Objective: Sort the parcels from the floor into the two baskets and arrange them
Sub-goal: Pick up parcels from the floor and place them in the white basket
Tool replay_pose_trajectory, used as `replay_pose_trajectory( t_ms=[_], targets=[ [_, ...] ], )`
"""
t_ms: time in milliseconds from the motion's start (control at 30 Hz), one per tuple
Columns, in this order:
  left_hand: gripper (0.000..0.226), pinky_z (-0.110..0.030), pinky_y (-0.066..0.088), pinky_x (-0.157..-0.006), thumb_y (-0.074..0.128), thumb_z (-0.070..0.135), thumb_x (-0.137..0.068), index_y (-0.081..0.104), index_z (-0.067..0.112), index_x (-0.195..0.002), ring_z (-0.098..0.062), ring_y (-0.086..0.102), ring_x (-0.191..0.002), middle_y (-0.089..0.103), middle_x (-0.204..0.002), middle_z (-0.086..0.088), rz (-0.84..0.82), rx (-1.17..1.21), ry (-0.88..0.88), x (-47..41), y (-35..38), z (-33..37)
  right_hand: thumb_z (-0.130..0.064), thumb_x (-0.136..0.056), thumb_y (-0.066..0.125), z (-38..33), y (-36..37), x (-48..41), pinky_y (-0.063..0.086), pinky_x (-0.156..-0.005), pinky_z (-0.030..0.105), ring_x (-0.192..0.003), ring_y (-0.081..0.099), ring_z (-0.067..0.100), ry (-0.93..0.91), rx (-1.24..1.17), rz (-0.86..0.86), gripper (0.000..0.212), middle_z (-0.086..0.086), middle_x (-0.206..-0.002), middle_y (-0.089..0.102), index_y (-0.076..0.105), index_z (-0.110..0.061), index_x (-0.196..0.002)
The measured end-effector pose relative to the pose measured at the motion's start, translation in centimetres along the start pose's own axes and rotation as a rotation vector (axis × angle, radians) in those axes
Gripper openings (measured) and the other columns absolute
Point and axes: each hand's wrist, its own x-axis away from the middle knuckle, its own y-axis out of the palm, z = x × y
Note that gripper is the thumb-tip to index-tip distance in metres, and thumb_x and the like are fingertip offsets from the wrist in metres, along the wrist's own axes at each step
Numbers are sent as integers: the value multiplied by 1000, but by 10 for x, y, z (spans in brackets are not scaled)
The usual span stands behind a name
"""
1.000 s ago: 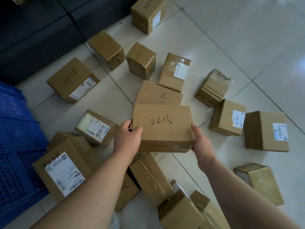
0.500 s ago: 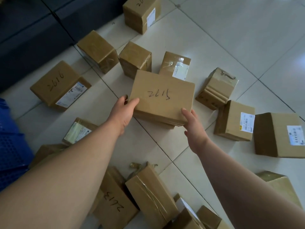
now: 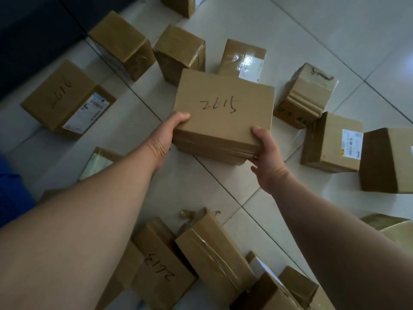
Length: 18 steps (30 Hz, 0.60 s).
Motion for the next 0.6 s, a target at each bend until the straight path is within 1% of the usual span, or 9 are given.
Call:
replay_pose_trajectory(
  t_ms=[33,133,233,267,333,400,500,533,600],
  targets=[
    [15,-20,35,-71,56,41,-89,59,27,-83,-2,52,-81,59,-88,12,6,12,-1,5,-1,0,-58,-70,49,-4,0,8,33,-82,30,-101,56,14,1,15,-4,36,-8,-100,64,58,-32,-93],
    [18,-16,34,-64,50,38,-94,59,25,-84,0,50,-75,58,-83,13,13,42,-11,39,-4,13,-60,-73,53,-20,-3,36,29,-93,34,-107,57,14,23,28,16,34,-10,-101,66,60,-35,-95],
    [24,-13,38,-57,46,43,-95,60,26,-90,-4,54,-77,61,-84,8,-1,57,-38,77,-11,38,-58,-90,49,-48,-2,71,28,-94,34,-101,57,12,26,40,30,23,-11,-100,63,57,-37,-94],
    [32,-13,41,-60,49,51,-91,64,24,-98,-9,59,-85,65,-92,2,-7,52,-42,91,-14,49,-57,-91,48,-61,-1,84,29,-95,34,-101,56,12,20,46,30,22,-11,-102,62,56,-37,-94],
    [70,-21,45,-74,54,71,-67,65,22,-116,-20,62,-102,68,-110,-5,4,64,-12,122,-23,77,-59,-89,51,-90,5,112,30,-102,36,-104,56,12,8,46,33,23,-11,-104,62,56,-38,-95],
    [88,-30,45,-83,54,77,-50,64,24,-120,-20,61,-106,67,-116,-4,46,99,26,155,-32,109,-55,-92,49,-125,11,142,28,-108,36,-111,56,14,-8,38,20,18,-12,-105,62,56,-39,-94],
    [85,-28,43,-75,55,76,-57,61,23,-123,-19,60,-106,66,-116,-3,91,146,77,209,-44,159,-51,-94,47,-180,21,194,27,-107,34,-120,52,18,-51,23,9,14,-15,-103,59,54,-40,-94],
    [79,-27,41,-71,54,75,-63,62,22,-121,-19,61,-104,67,-114,-5,93,152,95,230,-48,176,-52,-94,47,-198,23,211,28,-105,33,-120,51,19,-72,30,-2,18,-16,-103,58,54,-36,-97],
    [53,-26,40,-69,51,66,-82,65,24,-111,-19,62,-100,70,-105,-4,96,174,135,273,-57,211,-57,-92,46,-236,28,250,29,-100,32,-116,52,18,-107,56,-31,32,-14,-103,57,50,-30,-109]
  ],
)
